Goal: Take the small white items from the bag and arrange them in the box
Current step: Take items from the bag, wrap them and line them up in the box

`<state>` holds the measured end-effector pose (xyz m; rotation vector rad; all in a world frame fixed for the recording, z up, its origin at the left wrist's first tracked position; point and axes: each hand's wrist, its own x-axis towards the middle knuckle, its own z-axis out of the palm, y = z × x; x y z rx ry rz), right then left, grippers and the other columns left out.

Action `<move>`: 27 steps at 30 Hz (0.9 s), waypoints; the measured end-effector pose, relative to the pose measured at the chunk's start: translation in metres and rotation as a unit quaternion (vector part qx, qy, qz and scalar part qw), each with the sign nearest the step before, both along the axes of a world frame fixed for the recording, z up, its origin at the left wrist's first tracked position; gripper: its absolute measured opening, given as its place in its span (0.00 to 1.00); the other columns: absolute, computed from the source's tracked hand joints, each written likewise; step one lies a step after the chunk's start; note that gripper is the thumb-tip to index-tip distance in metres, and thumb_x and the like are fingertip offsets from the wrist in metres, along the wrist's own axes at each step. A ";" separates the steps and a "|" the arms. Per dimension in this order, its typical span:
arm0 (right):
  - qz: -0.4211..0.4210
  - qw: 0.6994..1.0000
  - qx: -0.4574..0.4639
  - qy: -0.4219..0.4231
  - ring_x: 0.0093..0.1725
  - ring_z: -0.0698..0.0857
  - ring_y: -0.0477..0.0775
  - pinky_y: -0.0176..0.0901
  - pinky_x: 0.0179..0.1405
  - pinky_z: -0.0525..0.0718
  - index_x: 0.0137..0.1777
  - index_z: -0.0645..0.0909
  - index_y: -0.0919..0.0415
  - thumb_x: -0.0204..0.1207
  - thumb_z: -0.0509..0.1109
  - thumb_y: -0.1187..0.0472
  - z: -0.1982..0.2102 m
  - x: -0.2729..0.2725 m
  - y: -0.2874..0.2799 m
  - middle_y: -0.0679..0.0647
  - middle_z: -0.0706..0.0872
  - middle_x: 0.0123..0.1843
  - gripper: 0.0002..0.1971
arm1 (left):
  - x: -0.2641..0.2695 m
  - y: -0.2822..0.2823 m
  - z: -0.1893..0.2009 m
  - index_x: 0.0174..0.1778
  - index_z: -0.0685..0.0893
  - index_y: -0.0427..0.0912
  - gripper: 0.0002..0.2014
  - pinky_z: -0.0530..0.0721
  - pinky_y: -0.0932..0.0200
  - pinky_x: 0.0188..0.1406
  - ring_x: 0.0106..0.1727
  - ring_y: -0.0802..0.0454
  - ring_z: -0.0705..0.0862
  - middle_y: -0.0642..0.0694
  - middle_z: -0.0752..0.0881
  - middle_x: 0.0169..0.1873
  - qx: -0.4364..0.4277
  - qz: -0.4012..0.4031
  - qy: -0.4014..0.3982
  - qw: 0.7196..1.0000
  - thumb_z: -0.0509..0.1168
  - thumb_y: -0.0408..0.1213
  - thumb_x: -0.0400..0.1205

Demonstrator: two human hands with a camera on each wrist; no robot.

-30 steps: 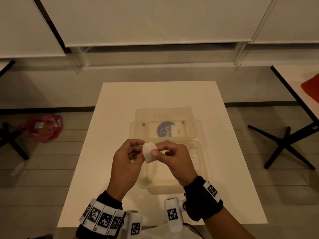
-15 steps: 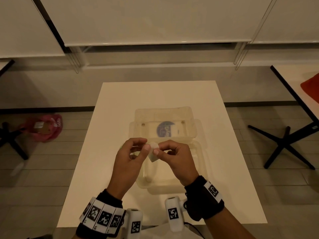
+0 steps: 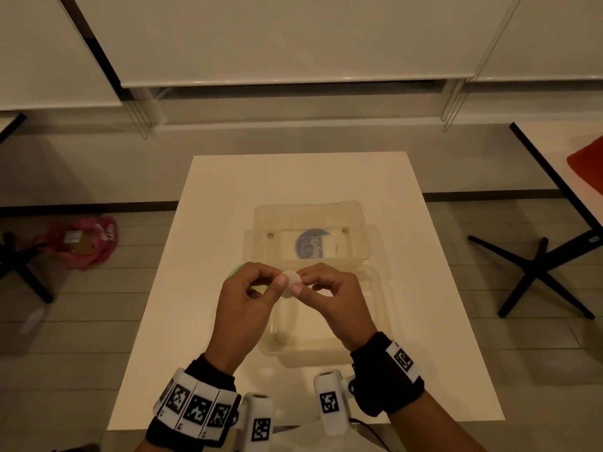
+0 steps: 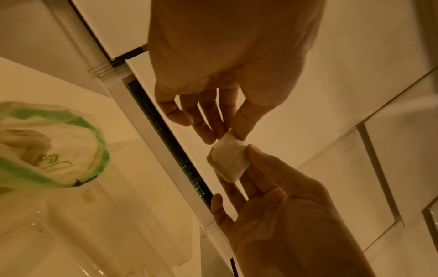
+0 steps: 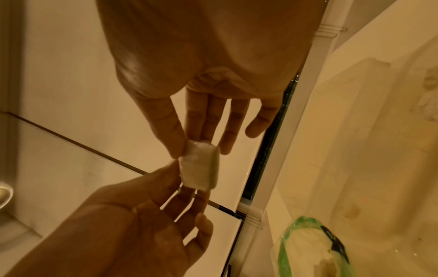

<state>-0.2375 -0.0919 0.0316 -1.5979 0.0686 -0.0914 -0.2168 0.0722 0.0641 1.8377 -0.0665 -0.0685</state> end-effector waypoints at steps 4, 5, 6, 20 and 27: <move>-0.013 1.000 -0.027 0.004 0.51 0.88 0.49 0.50 0.54 0.80 0.42 0.90 0.61 0.72 0.80 0.62 -0.001 -0.001 0.000 0.49 0.92 0.46 0.03 | -0.001 0.000 0.002 0.40 0.89 0.48 0.06 0.82 0.37 0.51 0.48 0.54 0.88 0.51 0.91 0.43 -0.006 0.012 0.003 1.000 0.73 0.32 0.80; -0.009 1.000 -0.024 0.005 0.52 0.88 0.49 0.50 0.55 0.80 0.43 0.91 0.60 0.72 0.80 0.61 0.000 -0.001 0.000 0.49 0.92 0.47 0.03 | -0.001 -0.001 0.003 0.40 0.89 0.47 0.06 0.83 0.37 0.51 0.47 0.55 0.88 0.51 0.91 0.43 -0.009 0.012 0.006 1.000 0.73 0.32 0.81; -0.003 1.000 -0.022 0.007 0.54 0.88 0.49 0.50 0.56 0.81 0.44 0.91 0.59 0.73 0.80 0.60 0.002 -0.001 -0.001 0.48 0.92 0.48 0.04 | -0.002 -0.001 0.003 0.40 0.89 0.47 0.05 0.83 0.38 0.51 0.47 0.55 0.87 0.51 0.91 0.42 -0.010 0.010 0.009 1.000 0.73 0.33 0.80; -0.094 0.994 -0.057 -0.010 0.48 0.89 0.49 0.53 0.50 0.86 0.43 0.91 0.53 0.73 0.80 0.61 0.010 -0.001 0.007 0.46 0.91 0.42 0.02 | -0.012 -0.012 0.002 0.49 0.91 0.49 0.06 0.86 0.48 0.50 0.50 0.53 0.88 0.56 0.91 0.47 -0.004 0.000 -0.005 1.000 0.70 0.35 0.84; -0.077 0.985 -0.141 -0.062 0.55 0.87 0.42 0.37 0.57 0.80 0.45 0.79 0.54 0.69 0.66 0.75 0.021 -0.010 0.018 0.40 0.90 0.46 0.14 | -0.009 -0.015 0.002 0.55 0.89 0.44 0.08 0.86 0.62 0.55 0.53 0.55 0.91 0.53 0.92 0.49 -0.060 0.022 0.028 0.998 0.72 0.31 0.82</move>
